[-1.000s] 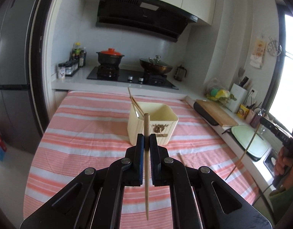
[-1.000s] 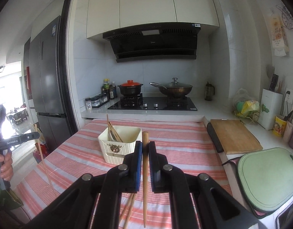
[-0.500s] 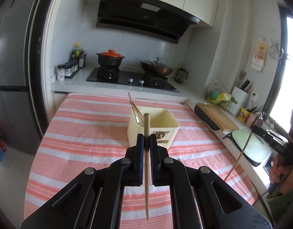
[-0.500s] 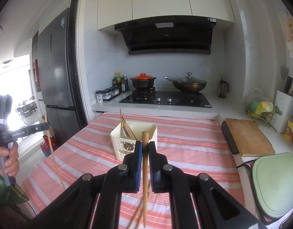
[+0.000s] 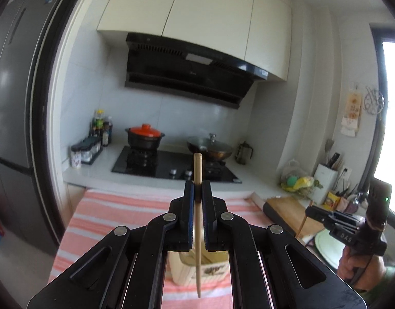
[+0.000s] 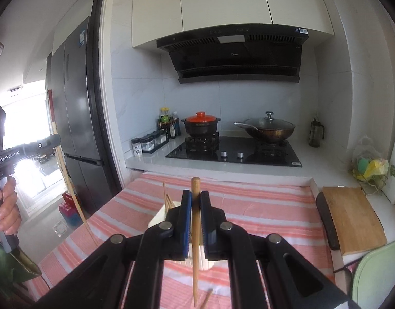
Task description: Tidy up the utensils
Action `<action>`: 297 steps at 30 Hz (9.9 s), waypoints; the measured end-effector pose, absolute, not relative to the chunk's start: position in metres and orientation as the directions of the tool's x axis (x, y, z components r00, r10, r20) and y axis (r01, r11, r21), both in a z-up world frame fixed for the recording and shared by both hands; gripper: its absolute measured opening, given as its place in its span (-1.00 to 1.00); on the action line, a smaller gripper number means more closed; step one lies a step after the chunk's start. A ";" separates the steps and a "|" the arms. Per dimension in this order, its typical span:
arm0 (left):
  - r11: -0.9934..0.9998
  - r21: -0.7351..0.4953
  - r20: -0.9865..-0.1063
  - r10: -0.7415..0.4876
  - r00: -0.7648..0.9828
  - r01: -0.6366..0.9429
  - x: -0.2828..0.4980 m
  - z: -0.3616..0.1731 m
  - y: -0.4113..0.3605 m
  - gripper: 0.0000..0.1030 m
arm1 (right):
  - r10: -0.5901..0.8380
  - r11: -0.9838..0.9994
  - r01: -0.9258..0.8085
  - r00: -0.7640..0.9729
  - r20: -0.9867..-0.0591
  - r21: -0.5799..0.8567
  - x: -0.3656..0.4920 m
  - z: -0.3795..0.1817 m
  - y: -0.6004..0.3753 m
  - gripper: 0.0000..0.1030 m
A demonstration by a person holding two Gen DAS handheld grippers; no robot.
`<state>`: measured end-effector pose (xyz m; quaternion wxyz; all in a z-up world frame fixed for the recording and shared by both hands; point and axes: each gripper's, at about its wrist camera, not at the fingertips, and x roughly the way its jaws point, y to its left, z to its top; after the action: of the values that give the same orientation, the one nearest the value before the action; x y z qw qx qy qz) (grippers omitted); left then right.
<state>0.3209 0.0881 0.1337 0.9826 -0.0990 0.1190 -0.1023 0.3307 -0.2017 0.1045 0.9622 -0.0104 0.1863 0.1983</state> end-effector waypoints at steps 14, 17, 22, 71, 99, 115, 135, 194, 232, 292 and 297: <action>0.970 -0.235 -0.433 -0.166 0.886 0.067 0.492 0.035 0.041 -0.93 | 0.349 0.934 -0.350 0.847 -0.401 0.074 0.485 0.056 -0.154 -0.86; 0.969 -0.238 -0.534 -0.190 0.824 0.070 0.514 -0.002 0.036 -0.93 | 0.334 0.934 -0.347 0.774 -0.538 0.081 0.511 0.021 -0.147 -0.86; 0.965 -0.254 -0.637 -0.221 0.739 0.070 0.531 -0.032 0.032 -0.84 | 0.337 0.930 -0.354 0.707 -0.622 0.102 0.528 -0.012 -0.140 -0.83; 0.939 -0.222 -0.818 -0.327 0.474 0.265 0.267 -0.154 -0.094 0.50 | 0.072 0.997 -0.044 0.556 -0.828 0.057 0.201 -0.177 -0.260 -0.87; 0.999 -0.043 -0.842 -0.047 0.538 0.020 0.221 -0.175 0.000 -0.91 | 0.047 0.994 -0.105 0.588 -0.807 -0.019 0.160 -0.177 -0.252 -0.85; 0.998 -0.030 -0.834 -0.053 0.549 0.051 0.192 -0.189 0.029 0.64 | 0.007 0.995 -0.084 0.567 -0.823 -0.049 0.160 -0.178 -0.238 -0.09; 1.000 0.009 -0.837 -0.004 0.547 0.021 0.195 -0.196 0.028 0.98 | 0.028 0.994 -0.105 0.579 -0.815 -0.040 0.161 -0.180 -0.239 -0.05; 0.951 -0.199 -0.522 -0.307 0.796 0.237 0.220 -0.001 0.057 -0.93 | 0.288 0.956 -0.277 0.823 -0.490 0.095 0.199 0.015 -0.228 -0.87; 0.979 -0.190 -0.610 -0.172 0.774 0.068 0.511 0.000 0.031 -0.92 | 0.291 0.925 -0.380 0.694 -0.659 0.009 0.500 0.022 -0.138 -0.88; 0.996 0.034 -0.491 0.085 0.867 -0.078 0.145 0.028 0.006 0.99 | 0.123 0.984 -0.167 0.887 -0.446 -0.062 0.115 0.044 -0.159 1.00; 0.997 0.028 -0.490 0.072 0.869 -0.066 0.145 0.029 0.005 0.99 | 0.123 0.985 -0.165 0.890 -0.439 -0.058 0.113 0.047 -0.160 1.00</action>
<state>0.1446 0.0053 0.0287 0.9666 0.0053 0.2539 0.0358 0.1131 -0.1599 0.0466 0.9710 -0.0466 0.2224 0.0742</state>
